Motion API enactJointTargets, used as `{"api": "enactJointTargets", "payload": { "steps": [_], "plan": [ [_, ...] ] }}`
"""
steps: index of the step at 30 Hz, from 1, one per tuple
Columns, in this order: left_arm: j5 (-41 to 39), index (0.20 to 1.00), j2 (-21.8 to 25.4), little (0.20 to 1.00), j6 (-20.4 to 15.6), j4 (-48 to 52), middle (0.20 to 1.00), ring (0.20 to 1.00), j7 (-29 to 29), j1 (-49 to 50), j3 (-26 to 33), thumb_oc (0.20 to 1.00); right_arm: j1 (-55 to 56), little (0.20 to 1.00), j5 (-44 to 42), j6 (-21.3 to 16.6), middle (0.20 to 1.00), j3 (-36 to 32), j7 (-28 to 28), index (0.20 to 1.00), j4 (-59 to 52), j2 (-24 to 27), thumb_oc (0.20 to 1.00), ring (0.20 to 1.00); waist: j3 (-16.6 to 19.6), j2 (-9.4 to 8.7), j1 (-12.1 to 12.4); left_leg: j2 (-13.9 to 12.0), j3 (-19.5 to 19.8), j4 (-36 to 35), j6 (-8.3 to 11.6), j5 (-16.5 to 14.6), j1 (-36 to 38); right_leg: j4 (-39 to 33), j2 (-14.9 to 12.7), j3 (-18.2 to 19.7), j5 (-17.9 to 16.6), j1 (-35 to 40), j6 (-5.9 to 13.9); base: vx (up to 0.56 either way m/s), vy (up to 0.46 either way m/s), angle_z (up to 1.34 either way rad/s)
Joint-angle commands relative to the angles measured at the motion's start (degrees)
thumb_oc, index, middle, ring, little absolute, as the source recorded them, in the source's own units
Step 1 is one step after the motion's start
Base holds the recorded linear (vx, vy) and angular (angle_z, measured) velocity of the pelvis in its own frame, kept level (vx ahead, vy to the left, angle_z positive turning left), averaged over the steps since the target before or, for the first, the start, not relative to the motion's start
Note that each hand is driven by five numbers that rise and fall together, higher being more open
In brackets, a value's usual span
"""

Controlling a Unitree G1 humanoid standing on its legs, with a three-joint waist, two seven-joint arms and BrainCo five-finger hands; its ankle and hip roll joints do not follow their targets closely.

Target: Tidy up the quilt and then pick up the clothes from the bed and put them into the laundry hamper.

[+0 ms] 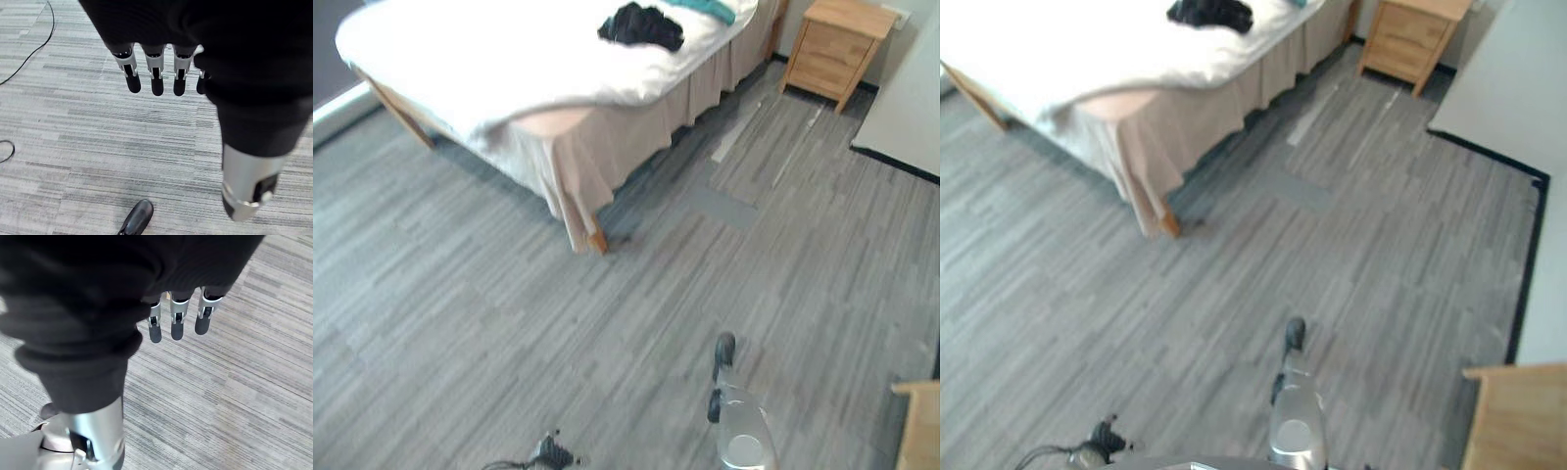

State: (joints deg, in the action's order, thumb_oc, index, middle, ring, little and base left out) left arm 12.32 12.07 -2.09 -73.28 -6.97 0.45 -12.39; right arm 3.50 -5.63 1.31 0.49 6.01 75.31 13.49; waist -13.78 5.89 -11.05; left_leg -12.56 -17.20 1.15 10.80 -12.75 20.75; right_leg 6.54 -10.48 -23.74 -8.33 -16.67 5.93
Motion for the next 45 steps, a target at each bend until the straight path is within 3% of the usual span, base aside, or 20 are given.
{"api": "enactJointTargets", "payload": {
  "steps": [1, 2, 4, 5, 6, 9, 10, 11, 13, 15, 17, 19, 22, 23, 27, 34, 36, 38, 44, 45],
  "plan": [
    [-1.17, 1.0, 2.13, 1.0, -0.11, 0.91, 1.0, 1.0, -1.06, -3.98, 0.06, 1.0, -3.91, 1.0, -0.19, -1.18, 1.0, 2.57, 0.67, 1.0, -0.86, 2.07, 1.0, 1.0, 0.19, -2.82, 1.46, -5.83, 2.28, 24.54, 1.98, 23.01, -7.12, -9.94, 3.26, 1.08, -0.99, 8.5, 1.71, 0.52, -0.552, -0.43],
    [-3.68, 1.0, 2.96, 1.0, -0.18, 3.09, 1.0, 1.0, -2.09, -4.16, 0.65, 1.0, -5.9, 1.0, 0.54, -1.35, 1.0, 4.78, 1.25, 1.0, -3.15, 3.29, 1.0, 1.0, -2.13, -4.94, 4.56, -5.7, 6.68, 42.02, -0.33, 25.44, -16.07, -11.33, 4.96, 1.62, 1.58, 13.28, -1.96, 0.49, -0.449, -0.62],
    [-4.55, 1.0, 3.17, 1.0, -0.4, 3.46, 1.0, 1.0, -2.56, -4.3, 0.72, 1.0, -6.86, 1.0, 0.7, -1.24, 1.0, 5.16, 1.4, 1.0, -3.52, 3.72, 1.0, 1.0, -2.8, -5.97, 5.83, -5.14, 7.89, 47.02, -1.33, 22.96, -20.23, -11.54, 5.38, 2.99, 3.15, 14.92, -2.65, 0.41, -0.271, -0.91],
    [-5.38, 1.0, 3.05, 1.0, -0.72, 3.77, 1.0, 1.0, -2.88, -4.67, 0.81, 1.0, -8.39, 1.0, 1.41, -1.15, 1.0, 6.08, 1.38, 1.0, -3.67, 4.05, 1.0, 1.0, -3.08, -7.45, 7.5, -3.48, 7.02, 44.96, -3.17, 21.02, -23.66, -11.54, 4.25, 3.89, 4.18, 16.24, -2.57, 0.66, 0.074, -0.82],
    [-6.24, 1.0, 2.56, 1.0, -1.6, 4.49, 1.0, 1.0, -3.41, -4.36, 1.37, 1.0, -10.12, 1.0, 3.43, -1.46, 1.0, 8.66, 1.41, 1.0, -4.87, 4.34, 1.0, 1.0, -2.48, -7.4, 11.68, -0.84, 4.81, 30.83, -2.85, 19.53, -30.72, -11.54, 4.74, 7.12, 7.52, 20.45, -0.93, 0.67, 0.072, -0.62],
    [-6.16, 1.0, 2.41, 1.0, -1.71, 4.85, 1.0, 1.0, -3.28, -4.04, 1.5, 1.0, -10.41, 1.0, 3.62, -1.93, 1.0, 9.17, 1.41, 1.0, -5.57, 4.43, 1.0, 1.0, -1.9, -7.36, 13.18, 1.48, 1.54, 19.93, -3.11, 20.4, -30.93, -11.54, 4.8, 7.67, 8.4, 22.45, -0.06, 0.55, 0.096, -0.79],
    [-5.7, 1.0, 2.42, 1.0, -1.59, 4.4, 1.0, 1.0, -3.03, -3.91, 1.63, 1.0, -10.53, 1.0, 3.98, -2.41, 1.0, 9.66, 1.5, 1.0, -6.22, 4.13, 1.0, 1.0, -0.57, -7.0, 14.08, 2.75, -3.71, 9.05, -2.56, 20.43, -30.74, -11.54, 6.01, 7.21, 10.85, 25.14, 0.99, 0.37, 0.043, -0.52],
    [-5.66, 1.0, 2.44, 1.0, -1.61, 4.36, 1.0, 1.0, -3.03, -3.84, 1.63, 1.0, -10.43, 1.0, 4.0, -2.45, 1.0, 9.7, 1.53, 1.0, -6.22, 4.09, 1.0, 1.0, -0.65, -7.41, 14.13, 3.49, -4.08, 7.73, -2.6, 20.77, -29.72, -11.54, 5.49, 7.28, 11.14, 25.49, 1.23, 0.52, 0.052, -0.16],
    [-4.87, 1.0, 2.49, 1.0, -1.24, 4.0, 1.0, 1.0, -2.17, -3.34, 2.17, 1.0, -10.39, 1.0, 5.94, -2.65, 1.0, 10.71, 1.03, 1.0, -7.3, 3.5, 1.0, 1.0, 0.91, -7.91, 13.49, 3.33, -16.07, 2.08, -4.04, 19.83, -25.78, -11.54, 7.22, 4.26, 12.38, 29.53, 1.23, 0.57, 0.1, -0.24],
    [-4.94, 1.0, 2.6, 1.0, -1.16, 3.72, 1.0, 1.0, -1.95, -2.85, 2.65, 1.0, -10.46, 1.0, 6.94, -2.85, 1.0, 11.6, 0.69, 1.0, -7.59, 2.89, 1.0, 1.0, 1.46, -8.55, 14.51, 5.77, -15.26, -0.04, -5.97, 18.38, -23.26, -7.97, 6.61, 3.39, 11.86, 30.05, 2.06, 0.39, 0.107, -0.23],
    [-4.93, 1.0, 3.08, 1.0, -0.71, 2.83, 1.0, 1.0, -1.84, -3.15, 3.04, 1.0, -10.67, 1.0, 7.58, -2.72, 1.0, 11.26, 0.39, 1.0, -8.14, 1.8, 1.0, 1.0, 1.1, -8.63, 13.58, 7.66, -13.23, -3.12, -9.38, 15.02, -18.45, 15.41, 1.83, 2.59, 7.13, 21.94, 7.66, 0.36, 0.192, 0.56],
    [-5.34, 1.0, 3.43, 1.0, -0.59, 2.78, 1.0, 1.0, -2.3, -3.89, 3.22, 1.0, -11.13, 1.0, 6.74, -2.77, 1.0, 10.76, 0.58, 1.0, -8.69, 1.57, 1.0, 1.0, 0.15, -8.24, 12.6, 7.91, -11.71, -4.45, -10.02, 14.79, -16.88, 23.68, 0.18, 4.87, 6.4, 15.31, 7.98, 0.2, 0.074, 1.0],
    [-5.08, 1.0, 3.77, 1.0, -1.0, 2.84, 1.0, 1.0, -2.37, -5.59, 1.76, 1.0, -10.58, 1.0, 5.59, -2.32, 1.0, 10.34, 0.85, 1.0, -8.03, 1.18, 1.0, 1.0, -0.21, -7.87, 10.43, 7.4, -3.52, -5.54, -8.74, 15.3, -16.11, 5.1, 1.38, 13.93, 9.07, 14.85, 4.51, 0.33, -0.347, 2.28],
    [-4.12, 1.0, 3.66, 1.0, -0.92, 2.49, 1.0, 1.0, -1.93, -6.41, 0.08, 1.0, -9.31, 1.0, 4.2, -1.64, 1.0, 9.25, 0.83, 1.0, -5.93, 1.74, 1.0, 1.0, 0.77, -8.56, 8.04, 8.98, 2.96, -5.84, -8.87, 14.38, -15.92, -0.41, 5.56, 30.79, 8.14, 14.25, 5.05, 0.41, -0.36, 3.23],
    [-5.56, 1.0, 3.78, 1.0, -1.12, 1.39, 1.0, 1.0, -2.27, -5.21, 1.01, 1.0, -8.43, 1.0, 5.77, -0.9, 1.0, 9.81, 0.78, 1.0, -2.62, 1.52, 1.0, 1.0, 1.89, -9.13, 9.78, 7.98, 5.39, -6.15, -7.57, 15.04, -16.12, -6.84, 3.33, 23.59, 6.87, 18.74, 4.69, 0.17, -0.297, 2.05],
    [-10.71, 1.0, 3.81, 1.0, -2.45, 1.35, 1.0, 1.0, -3.91, -2.72, 4.53, 1.0, -7.67, 1.0, 6.79, -1.14, 1.0, 10.99, 1.05, 1.0, -1.09, 1.97, 1.0, 1.0, -0.13, -7.3, 11.63, 5.64, 11.82, -6.15, -2.58, 19.67, -20.38, -11.54, 5.74, 15.98, 8.53, 22.06, 2.11, -0.01, -0.29, 0.51],
    [-12.97, 1.0, 4.49, 1.0, -3.21, 2.7, 1.0, 1.0, -4.78, -3.02, 5.96, 1.0, -7.66, 1.0, 6.66, -1.41, 1.0, 10.82, 1.15, 1.0, -1.53, 2.44, 1.0, 1.0, -0.98, -7.37, 11.39, 5.23, 10.07, -5.14, -2.36, 20.01, -21.1, -11.54, 5.02, 14.7, 8.32, 22.03, 2.09, -0.09, -0.07, 0.3],
    [-16.72, 1.0, 8.12, 1.0, -5.45, 13.79, 1.0, 1.0, -7.25, -2.63, 10.47, 1.0, -6.68, 1.0, 6.15, -2.17, 1.0, 9.47, 1.67, 1.0, -2.92, 3.13, 1.0, 1.0, -1.54, -7.82, 10.24, 3.18, 1.88, 0.09, -2.51, 16.84, -20.17, -11.54, 3.2, 11.62, 7.54, 20.79, 2.39, -0.11, -0.026, 0.56],
    [-15.26, 1.0, 17.34, 1.0, -10.15, 35.03, 1.0, 1.0, -12.09, -4.51, 13.56, 1.0, -1.6, 1.0, 4.96, -3.96, 1.0, 7.81, 1.54, 1.0, -4.69, 3.62, 1.0, 1.0, 0.16, -5.59, 7.3, 1.92, 0.42, -4.21, -1.29, 17.02, -15.63, -11.37, 4.32, 10.1, 7.95, 20.5, 2.42, 0.01, 0.029, 0.27],
    [-7.93, 1.0, 23.33, 1.0, -10.23, 41.45, 1.0, 1.0, -13.65, -8.21, 11.37, 1.0, -0.84, 1.0, 4.3, -4.4, 1.0, 7.5, 1.39, 1.0, -4.67, 4.18, 1.0, 1.0, 0.03, -4.84, 6.04, 1.92, 0.02, -5.75, -0.98, 17.29, -15.04, -10.53, 4.61, 10.21, 8.01, 19.89, 2.64, 0.01, 0.073, 0.28]
  ]
}}
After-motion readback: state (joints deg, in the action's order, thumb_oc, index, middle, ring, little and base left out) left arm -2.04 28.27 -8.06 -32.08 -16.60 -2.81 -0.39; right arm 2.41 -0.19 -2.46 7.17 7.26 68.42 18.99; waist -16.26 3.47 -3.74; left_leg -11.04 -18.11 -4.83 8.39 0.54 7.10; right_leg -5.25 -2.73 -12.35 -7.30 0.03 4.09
